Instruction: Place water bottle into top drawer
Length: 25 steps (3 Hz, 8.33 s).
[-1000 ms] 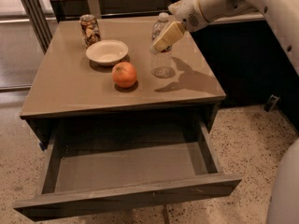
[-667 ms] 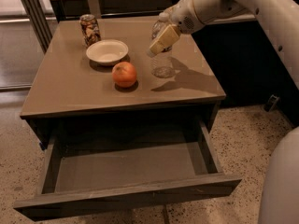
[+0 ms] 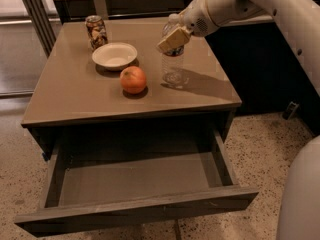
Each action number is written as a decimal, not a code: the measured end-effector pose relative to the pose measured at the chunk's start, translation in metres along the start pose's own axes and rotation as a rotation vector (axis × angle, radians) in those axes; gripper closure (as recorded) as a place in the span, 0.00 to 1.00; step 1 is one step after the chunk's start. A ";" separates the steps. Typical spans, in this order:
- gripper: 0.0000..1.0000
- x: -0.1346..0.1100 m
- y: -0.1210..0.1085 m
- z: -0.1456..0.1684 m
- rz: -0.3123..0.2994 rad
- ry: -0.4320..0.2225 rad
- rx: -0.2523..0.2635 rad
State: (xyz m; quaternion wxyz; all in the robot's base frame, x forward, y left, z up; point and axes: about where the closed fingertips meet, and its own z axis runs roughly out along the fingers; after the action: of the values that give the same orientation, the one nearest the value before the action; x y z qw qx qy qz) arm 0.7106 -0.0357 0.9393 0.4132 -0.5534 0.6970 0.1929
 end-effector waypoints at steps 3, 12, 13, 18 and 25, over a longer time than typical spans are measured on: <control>1.00 -0.008 0.008 -0.006 -0.017 -0.011 -0.017; 1.00 0.079 0.218 0.009 -0.052 -0.130 -0.205; 1.00 0.079 0.218 0.009 -0.053 -0.130 -0.205; 1.00 0.131 0.266 0.077 -0.201 -0.115 -0.284; 0.27 0.154 0.270 0.094 -0.222 -0.122 -0.284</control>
Offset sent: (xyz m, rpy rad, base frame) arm 0.0000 0.0000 0.0000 0.0000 0.0000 0.0000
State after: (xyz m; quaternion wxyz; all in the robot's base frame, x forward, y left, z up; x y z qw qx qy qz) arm 0.4868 0.0230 0.7123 0.3912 -0.6667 0.5713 0.2757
